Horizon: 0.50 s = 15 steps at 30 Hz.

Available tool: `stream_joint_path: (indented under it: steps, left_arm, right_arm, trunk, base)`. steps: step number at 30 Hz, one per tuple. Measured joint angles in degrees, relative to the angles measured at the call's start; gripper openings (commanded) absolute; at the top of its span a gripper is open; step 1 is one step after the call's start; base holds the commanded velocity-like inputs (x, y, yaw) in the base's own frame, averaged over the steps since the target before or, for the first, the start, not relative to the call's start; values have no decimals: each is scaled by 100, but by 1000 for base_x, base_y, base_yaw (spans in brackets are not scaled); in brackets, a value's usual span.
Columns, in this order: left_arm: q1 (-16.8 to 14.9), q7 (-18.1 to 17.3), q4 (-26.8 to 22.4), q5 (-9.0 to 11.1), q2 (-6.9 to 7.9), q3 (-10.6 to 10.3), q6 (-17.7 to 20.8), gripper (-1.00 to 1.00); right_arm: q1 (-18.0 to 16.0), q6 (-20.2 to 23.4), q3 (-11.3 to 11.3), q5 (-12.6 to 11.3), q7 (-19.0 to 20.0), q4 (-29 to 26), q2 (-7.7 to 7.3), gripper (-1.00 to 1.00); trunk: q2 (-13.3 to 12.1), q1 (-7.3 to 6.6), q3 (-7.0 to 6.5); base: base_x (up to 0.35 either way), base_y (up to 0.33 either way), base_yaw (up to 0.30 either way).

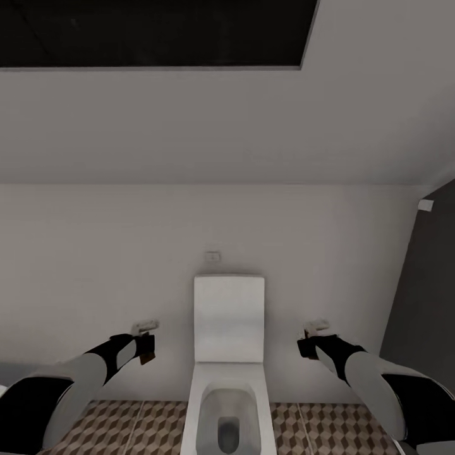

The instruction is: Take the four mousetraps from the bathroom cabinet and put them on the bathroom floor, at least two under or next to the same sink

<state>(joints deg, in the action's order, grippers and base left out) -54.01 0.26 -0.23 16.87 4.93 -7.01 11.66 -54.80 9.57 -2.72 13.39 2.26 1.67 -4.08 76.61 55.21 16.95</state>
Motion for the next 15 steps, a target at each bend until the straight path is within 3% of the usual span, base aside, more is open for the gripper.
stream_joint_path:
  steps: [10, 15]
  left_arm:
    - [621, -18, -4, -34, 39, -7, -75, -100]
    - [975, -63, -7, -28, 36, -7, -368, -100]
  right_arm:
    - [519, -63, 0, 12, 0, 11, -10, -100]
    - [851, -227, 0, 6, 2, 12, -11, -100]
  trunk:
    - [0, 0, 1]
    - [0, 0, 0]
  base:
    - [0, 0, 0]
    - [0, 0, 0]
